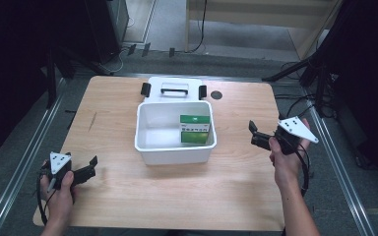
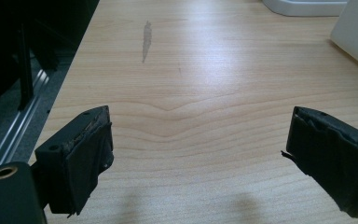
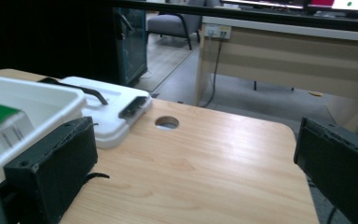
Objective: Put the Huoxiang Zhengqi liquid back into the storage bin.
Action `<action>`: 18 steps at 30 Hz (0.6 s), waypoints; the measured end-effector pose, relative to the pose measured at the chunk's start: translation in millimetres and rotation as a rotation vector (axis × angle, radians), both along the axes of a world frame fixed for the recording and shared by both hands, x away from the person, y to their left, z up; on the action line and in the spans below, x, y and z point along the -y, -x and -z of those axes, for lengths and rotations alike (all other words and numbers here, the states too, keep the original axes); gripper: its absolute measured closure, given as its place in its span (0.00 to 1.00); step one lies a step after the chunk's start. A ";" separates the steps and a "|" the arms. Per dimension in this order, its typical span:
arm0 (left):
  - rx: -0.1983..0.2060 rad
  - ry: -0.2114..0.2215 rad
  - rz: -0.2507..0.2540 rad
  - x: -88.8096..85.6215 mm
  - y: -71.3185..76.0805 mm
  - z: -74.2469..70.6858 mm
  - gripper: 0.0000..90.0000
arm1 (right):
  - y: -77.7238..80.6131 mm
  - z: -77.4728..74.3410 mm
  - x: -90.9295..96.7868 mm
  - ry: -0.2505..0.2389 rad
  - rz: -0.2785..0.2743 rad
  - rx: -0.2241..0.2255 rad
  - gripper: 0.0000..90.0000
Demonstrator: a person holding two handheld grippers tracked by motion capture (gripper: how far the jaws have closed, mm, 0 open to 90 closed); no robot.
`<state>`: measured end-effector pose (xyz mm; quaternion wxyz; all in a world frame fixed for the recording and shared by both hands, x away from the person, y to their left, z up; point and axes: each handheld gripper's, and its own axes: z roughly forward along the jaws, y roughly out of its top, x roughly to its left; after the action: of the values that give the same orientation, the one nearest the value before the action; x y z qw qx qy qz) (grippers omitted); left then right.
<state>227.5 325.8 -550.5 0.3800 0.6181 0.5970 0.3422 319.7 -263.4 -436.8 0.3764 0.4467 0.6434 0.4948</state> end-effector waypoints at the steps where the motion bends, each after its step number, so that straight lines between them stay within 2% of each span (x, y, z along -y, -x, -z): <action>1: 0.000 0.000 0.000 0.1 0.0 0.0 0.08 | 5.7 7.5 7.5 -0.017 0.011 0.005 0.00; 2: 0.000 0.000 0.000 0.1 0.0 0.0 0.08 | 5.7 7.5 7.5 -0.017 0.011 0.005 0.00; 4: 0.000 0.000 -0.001 0.2 0.0 0.0 0.08 | 14.4 19.4 19.3 -0.042 0.029 0.000 0.00; 5: 0.000 -0.001 -0.001 0.1 0.0 -0.1 0.08 | 14.4 19.4 19.3 -0.042 0.029 0.000 0.00; 7: 0.001 -0.001 -0.002 0.4 0.0 0.0 0.08 | 22.8 31.7 30.8 -0.051 0.041 -0.009 0.00; 8: 0.000 -0.001 -0.002 0.4 0.1 0.0 0.08 | 22.8 31.7 30.8 -0.051 0.041 -0.009 0.00; 12: 0.000 -0.001 -0.001 0.2 0.1 0.0 0.08 | 35.2 48.1 44.4 -0.069 0.060 -0.016 0.00; 13: -0.001 0.000 -0.001 0.1 0.1 0.0 0.08 | 38.4 52.8 47.1 -0.077 0.060 -0.025 0.00; 14: -0.001 0.001 0.000 0.0 0.0 0.0 0.08 | 44.7 63.6 51.7 -0.079 0.067 -0.034 0.00; 15: 0.000 0.001 0.000 0.0 0.0 0.1 0.08 | 44.7 63.6 51.7 -0.079 0.067 -0.034 0.00; 18: -0.001 0.000 -0.001 0.1 0.0 0.0 0.08 | 53.9 82.9 59.1 -0.084 0.073 -0.070 0.00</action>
<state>227.5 325.7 -550.5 0.3795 0.6179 0.5977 0.3419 265.8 -322.5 -519.7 0.3524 0.5026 0.6181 0.4911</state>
